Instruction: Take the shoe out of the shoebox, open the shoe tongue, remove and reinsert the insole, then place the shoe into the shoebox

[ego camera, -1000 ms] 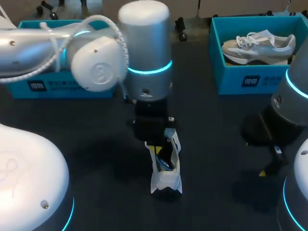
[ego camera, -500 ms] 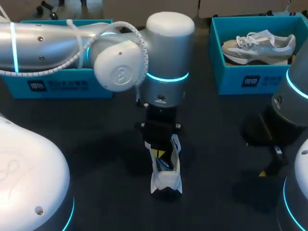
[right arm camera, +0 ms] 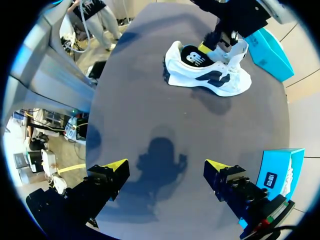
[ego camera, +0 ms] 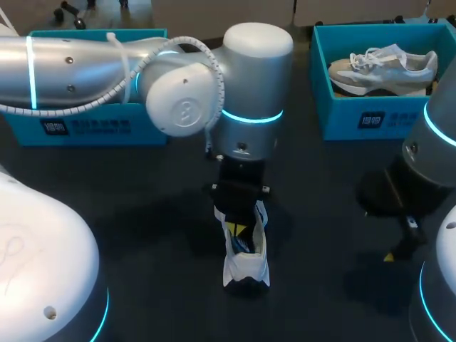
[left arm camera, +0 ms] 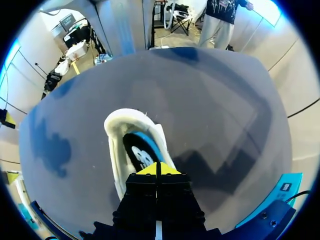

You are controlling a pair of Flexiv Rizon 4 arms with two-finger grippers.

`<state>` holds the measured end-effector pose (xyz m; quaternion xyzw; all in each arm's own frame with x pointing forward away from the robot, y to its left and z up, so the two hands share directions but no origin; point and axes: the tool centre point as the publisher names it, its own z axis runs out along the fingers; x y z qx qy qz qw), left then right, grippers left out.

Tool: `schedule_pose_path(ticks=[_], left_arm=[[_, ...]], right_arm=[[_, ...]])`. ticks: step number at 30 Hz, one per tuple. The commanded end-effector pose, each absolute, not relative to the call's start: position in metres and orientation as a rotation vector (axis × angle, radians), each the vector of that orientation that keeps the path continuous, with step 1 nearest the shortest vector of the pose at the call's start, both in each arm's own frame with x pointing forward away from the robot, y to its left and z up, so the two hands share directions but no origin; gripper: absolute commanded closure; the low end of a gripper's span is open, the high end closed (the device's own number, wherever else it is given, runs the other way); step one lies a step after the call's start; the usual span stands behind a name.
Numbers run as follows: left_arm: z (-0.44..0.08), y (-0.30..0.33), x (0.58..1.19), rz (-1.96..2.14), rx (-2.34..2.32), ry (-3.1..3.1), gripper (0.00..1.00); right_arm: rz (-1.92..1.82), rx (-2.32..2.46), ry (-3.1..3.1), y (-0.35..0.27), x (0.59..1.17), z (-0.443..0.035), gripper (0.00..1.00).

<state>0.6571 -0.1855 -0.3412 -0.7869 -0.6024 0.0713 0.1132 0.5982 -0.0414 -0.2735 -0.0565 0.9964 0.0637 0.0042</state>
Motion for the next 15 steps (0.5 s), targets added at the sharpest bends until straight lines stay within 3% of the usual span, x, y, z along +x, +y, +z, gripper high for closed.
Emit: schedule_pose_path(ticks=[1, 15], left_arm=[[-0.347, -0.184, 0.652, 0.193, -2.309, -1.767, 1.0], [-0.378, -0.185, 0.646, 0.196, -2.271, -1.776, 1.0]], right_arm=[[0.2, -0.178, 3.118, -0.042, 0.597, -0.274, 0.0], [0.2, -0.178, 3.118, -0.042, 0.597, -0.274, 0.0]])
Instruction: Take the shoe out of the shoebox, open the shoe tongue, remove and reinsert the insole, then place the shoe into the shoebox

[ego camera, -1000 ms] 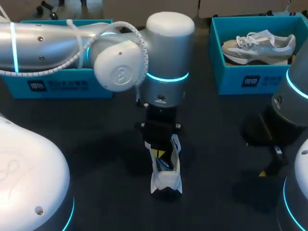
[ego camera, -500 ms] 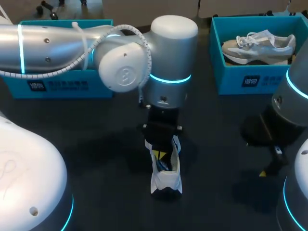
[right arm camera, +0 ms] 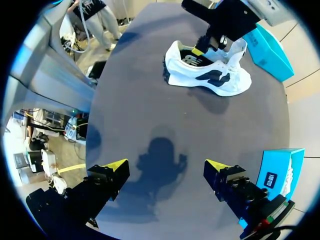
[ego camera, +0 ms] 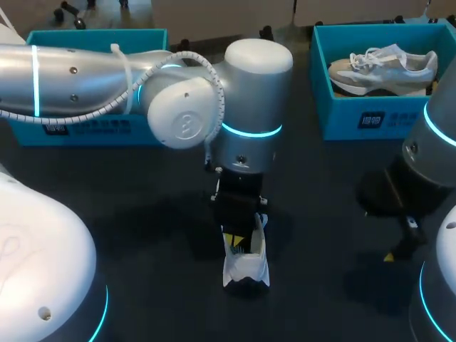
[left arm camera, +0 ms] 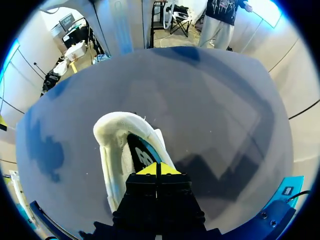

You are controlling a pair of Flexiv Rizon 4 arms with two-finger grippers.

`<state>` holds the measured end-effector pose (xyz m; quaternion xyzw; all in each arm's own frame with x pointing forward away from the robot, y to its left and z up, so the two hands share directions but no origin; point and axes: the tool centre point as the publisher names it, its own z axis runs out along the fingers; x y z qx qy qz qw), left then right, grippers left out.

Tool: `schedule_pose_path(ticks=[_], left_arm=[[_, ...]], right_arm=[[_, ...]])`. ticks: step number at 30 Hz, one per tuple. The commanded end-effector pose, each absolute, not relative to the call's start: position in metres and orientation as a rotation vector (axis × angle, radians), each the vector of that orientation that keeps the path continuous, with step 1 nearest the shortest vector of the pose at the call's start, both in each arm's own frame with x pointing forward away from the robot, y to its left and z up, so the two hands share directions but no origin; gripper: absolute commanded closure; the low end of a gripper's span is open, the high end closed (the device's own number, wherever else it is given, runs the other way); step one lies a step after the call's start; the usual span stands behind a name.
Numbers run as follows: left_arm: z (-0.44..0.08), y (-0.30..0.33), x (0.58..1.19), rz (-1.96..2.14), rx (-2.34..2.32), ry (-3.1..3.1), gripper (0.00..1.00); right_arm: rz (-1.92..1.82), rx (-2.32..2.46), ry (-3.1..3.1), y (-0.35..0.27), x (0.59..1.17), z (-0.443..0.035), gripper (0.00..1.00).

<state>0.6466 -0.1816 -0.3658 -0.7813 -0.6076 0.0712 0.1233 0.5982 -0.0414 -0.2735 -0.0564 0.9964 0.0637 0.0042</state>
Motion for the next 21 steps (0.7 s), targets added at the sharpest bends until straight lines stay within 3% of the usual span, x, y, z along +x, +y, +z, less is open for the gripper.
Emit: schedule_pose_path(ticks=[1, 16, 21], left_arm=[[-0.38, -0.186, 0.645, 0.192, -2.267, -1.775, 1.0], [-0.403, -0.193, 0.642, 0.239, -2.242, -1.911, 1.0], [-0.379, -0.192, 0.647, 0.254, -2.24, -1.892, 1.0]], right_arm=[[0.2, -0.178, 3.118, -0.042, 0.597, -0.274, 0.0], [0.2, -0.178, 3.118, -0.042, 0.597, -0.274, 0.0], [0.2, -0.178, 3.118, -0.042, 0.597, -0.274, 0.0]])
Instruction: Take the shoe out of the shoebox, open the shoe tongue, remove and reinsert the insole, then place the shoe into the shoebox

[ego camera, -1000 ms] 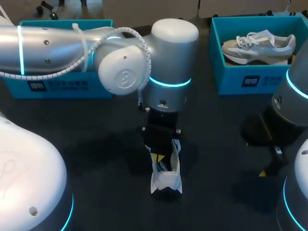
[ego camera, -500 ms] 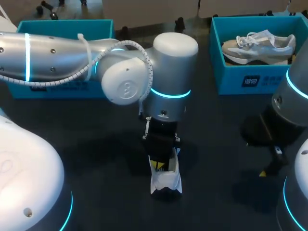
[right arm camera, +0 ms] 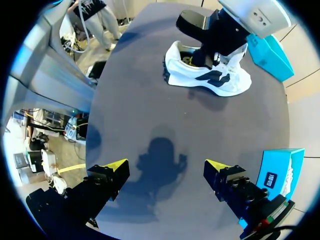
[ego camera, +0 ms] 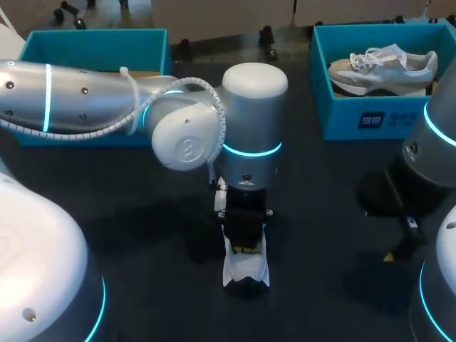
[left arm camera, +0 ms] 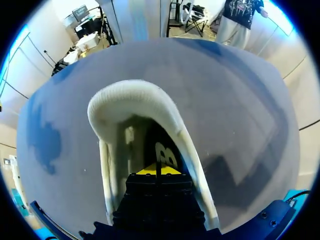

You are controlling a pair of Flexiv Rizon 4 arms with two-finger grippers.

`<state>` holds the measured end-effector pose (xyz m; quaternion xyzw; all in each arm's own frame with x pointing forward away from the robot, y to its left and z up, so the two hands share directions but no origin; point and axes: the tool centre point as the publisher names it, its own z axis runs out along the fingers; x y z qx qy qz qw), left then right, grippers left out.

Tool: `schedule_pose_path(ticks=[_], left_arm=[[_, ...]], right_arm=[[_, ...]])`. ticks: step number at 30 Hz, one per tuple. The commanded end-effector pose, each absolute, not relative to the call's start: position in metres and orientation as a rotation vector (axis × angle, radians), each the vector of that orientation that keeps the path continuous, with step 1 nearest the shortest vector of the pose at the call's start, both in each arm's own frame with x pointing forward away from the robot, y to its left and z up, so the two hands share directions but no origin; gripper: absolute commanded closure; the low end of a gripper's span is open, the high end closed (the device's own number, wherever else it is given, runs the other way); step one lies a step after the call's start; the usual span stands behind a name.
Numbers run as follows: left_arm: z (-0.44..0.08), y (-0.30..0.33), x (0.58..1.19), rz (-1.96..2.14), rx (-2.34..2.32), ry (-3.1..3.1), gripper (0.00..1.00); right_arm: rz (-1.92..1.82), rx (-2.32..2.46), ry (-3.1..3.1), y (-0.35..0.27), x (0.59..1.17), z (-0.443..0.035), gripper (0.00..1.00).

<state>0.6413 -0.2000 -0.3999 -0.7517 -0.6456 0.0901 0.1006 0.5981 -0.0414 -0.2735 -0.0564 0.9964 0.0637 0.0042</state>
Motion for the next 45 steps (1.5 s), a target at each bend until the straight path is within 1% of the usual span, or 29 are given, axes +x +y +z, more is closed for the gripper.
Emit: schedule_pose_path(ticks=[1, 6, 18, 24, 29, 32, 38, 45], left_arm=[[-0.372, -0.191, 0.647, 0.241, -2.252, -1.888, 1.0], [-0.354, -0.191, 0.65, 0.16, -2.301, -1.843, 1.0], [-0.401, -0.186, 0.651, 0.042, -2.235, -1.83, 1.0], [-0.415, -0.185, 0.649, 0.057, -2.234, -1.851, 1.0], [-0.423, -0.186, 0.651, 0.175, -2.232, -1.947, 1.0], [-0.419, -0.189, 0.656, 0.212, -2.221, -2.018, 1.0], [-0.396, -0.191, 0.66, 0.231, -2.235, -2.032, 1.0], [-0.378, -0.195, 0.65, 0.3, -2.249, -1.973, 1.0]], right_arm=[[0.2, -0.178, 3.118, -0.042, 0.597, -0.274, 0.0], [0.2, -0.178, 3.118, -0.042, 0.597, -0.274, 0.0], [0.2, -0.178, 3.118, -0.042, 0.597, -0.274, 0.0], [0.2, -0.178, 3.118, -0.042, 0.597, -0.274, 0.0], [0.2, -0.178, 3.118, -0.042, 0.597, -0.274, 0.0], [0.2, -0.178, 3.118, -0.042, 0.597, -0.274, 0.0], [0.2, -0.178, 3.118, -0.042, 0.597, -0.274, 0.0], [0.2, -0.178, 3.118, -0.042, 0.597, -0.274, 0.0]])
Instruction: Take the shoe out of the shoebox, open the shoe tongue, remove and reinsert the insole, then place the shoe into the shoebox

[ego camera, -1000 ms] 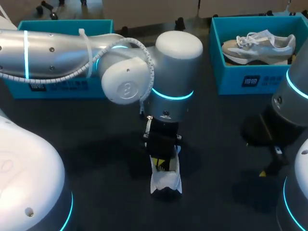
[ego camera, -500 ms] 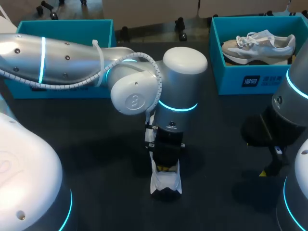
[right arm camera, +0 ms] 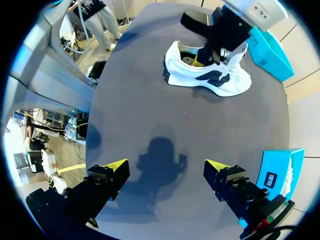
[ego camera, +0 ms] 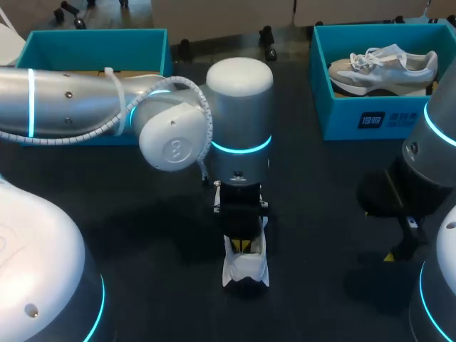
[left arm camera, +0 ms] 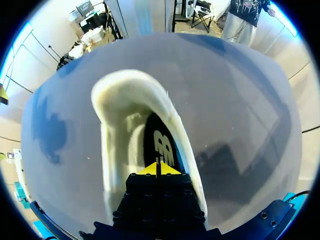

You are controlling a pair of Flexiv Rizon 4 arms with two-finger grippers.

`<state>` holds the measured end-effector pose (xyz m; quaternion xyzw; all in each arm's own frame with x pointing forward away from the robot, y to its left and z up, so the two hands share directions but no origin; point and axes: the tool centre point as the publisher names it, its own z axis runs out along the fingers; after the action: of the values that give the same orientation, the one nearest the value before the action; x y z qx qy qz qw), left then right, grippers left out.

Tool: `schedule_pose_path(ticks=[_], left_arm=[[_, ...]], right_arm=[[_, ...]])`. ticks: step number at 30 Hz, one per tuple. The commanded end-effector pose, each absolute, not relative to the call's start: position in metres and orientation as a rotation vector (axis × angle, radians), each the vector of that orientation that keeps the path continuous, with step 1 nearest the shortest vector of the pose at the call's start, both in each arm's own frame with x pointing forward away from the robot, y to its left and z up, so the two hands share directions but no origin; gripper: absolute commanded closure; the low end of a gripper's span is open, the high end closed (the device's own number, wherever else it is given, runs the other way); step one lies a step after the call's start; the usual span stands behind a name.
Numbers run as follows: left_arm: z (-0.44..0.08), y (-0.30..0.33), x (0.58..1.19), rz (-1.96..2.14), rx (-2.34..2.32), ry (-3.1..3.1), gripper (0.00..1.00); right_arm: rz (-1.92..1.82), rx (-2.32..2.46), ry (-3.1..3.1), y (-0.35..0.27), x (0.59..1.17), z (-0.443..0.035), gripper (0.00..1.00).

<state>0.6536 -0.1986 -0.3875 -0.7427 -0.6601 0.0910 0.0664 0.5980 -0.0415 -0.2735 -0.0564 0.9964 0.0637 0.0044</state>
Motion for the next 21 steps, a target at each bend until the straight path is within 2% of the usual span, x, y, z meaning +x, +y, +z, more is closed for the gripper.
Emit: schedule_pose_path(ticks=[1, 10, 21], left_arm=[[-0.379, -0.196, 0.648, 0.3, -2.251, -1.958, 1.0], [-0.401, -0.199, 0.632, 0.202, -2.236, -1.833, 1.0], [-0.429, -0.196, 0.641, 0.198, -2.232, -1.978, 1.0]], right_arm=[[0.2, -0.178, 3.118, -0.042, 0.597, -0.274, 0.0], [0.2, -0.178, 3.118, -0.042, 0.597, -0.274, 0.0], [0.2, -0.178, 3.118, -0.042, 0.597, -0.274, 0.0]])
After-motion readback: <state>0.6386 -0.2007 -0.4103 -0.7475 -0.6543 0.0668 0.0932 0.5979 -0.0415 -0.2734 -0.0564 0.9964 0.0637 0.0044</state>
